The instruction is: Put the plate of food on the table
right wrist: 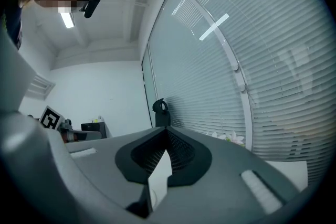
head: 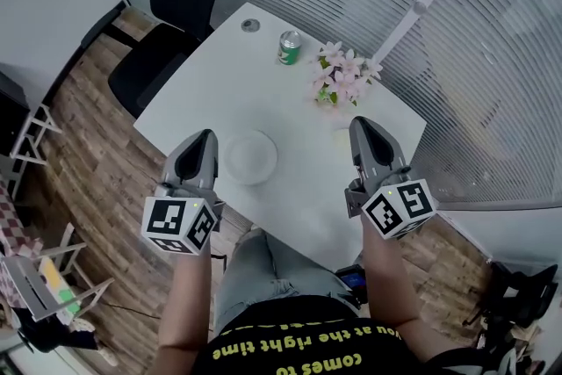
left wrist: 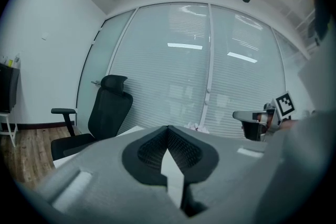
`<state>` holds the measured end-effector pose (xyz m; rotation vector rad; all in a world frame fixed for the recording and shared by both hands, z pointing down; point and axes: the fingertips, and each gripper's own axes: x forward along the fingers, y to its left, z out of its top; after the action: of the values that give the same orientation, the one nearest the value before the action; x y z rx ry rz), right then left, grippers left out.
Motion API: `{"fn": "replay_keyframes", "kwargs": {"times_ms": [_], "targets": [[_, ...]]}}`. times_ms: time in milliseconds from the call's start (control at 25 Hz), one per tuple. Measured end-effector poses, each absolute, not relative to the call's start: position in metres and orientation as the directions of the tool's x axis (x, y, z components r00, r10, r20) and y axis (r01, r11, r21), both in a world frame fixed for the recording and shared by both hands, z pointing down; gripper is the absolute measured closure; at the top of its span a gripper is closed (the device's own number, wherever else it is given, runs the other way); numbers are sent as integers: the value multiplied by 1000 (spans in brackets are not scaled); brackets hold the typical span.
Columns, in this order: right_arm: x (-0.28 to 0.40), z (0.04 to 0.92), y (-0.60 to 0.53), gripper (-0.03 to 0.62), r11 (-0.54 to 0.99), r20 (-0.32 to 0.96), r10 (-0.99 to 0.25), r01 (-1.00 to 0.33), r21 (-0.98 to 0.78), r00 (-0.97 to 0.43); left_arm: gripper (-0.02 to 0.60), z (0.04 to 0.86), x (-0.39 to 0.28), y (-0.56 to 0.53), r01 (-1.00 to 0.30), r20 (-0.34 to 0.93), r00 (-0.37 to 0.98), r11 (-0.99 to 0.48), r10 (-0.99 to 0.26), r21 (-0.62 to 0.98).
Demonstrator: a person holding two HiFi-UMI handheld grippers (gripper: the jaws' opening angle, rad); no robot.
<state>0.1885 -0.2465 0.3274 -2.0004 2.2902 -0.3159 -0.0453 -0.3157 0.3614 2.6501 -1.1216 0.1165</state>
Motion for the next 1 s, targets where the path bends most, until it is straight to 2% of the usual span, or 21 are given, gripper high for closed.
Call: {"fn": "replay_keyframes", "kwargs": {"times_ms": [1000], "targets": [[261,382,-236,588,-22,165,-986,-969,-247,-20,581,407,37,-330,-639,244,768,-733,-592,232]]}}
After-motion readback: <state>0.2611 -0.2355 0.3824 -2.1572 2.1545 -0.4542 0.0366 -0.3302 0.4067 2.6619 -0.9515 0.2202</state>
